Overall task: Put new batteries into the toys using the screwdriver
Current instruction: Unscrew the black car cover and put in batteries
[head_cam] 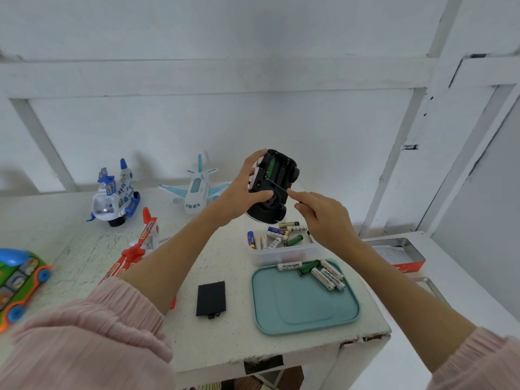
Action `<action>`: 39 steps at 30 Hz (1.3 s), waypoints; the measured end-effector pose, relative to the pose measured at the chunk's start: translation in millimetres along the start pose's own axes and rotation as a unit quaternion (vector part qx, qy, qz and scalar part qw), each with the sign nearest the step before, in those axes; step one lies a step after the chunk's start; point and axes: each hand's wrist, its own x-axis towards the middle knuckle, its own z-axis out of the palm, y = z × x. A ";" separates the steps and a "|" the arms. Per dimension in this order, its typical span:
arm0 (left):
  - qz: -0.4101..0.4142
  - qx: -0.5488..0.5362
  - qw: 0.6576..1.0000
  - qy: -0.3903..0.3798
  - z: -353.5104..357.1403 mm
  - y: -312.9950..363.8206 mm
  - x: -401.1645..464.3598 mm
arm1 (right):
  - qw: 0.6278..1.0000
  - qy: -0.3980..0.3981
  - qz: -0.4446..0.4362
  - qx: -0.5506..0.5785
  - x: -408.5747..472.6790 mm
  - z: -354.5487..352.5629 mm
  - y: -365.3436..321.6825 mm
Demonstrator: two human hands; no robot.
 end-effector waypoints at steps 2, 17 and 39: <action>0.002 0.020 1.000 -0.009 -1.9 -3.1 -0.5 | 1.000 0.005 0.011 0.007 1.1 -8.2 3.3; 0.003 0.105 0.993 -0.056 -0.4 -6.9 -1.7 | 0.990 -0.099 0.069 -0.078 32.5 -37.2 11.3; 0.025 0.325 0.933 -0.149 -1.2 -12.4 36.3 | 0.965 -0.211 0.133 -0.073 22.9 -48.8 33.9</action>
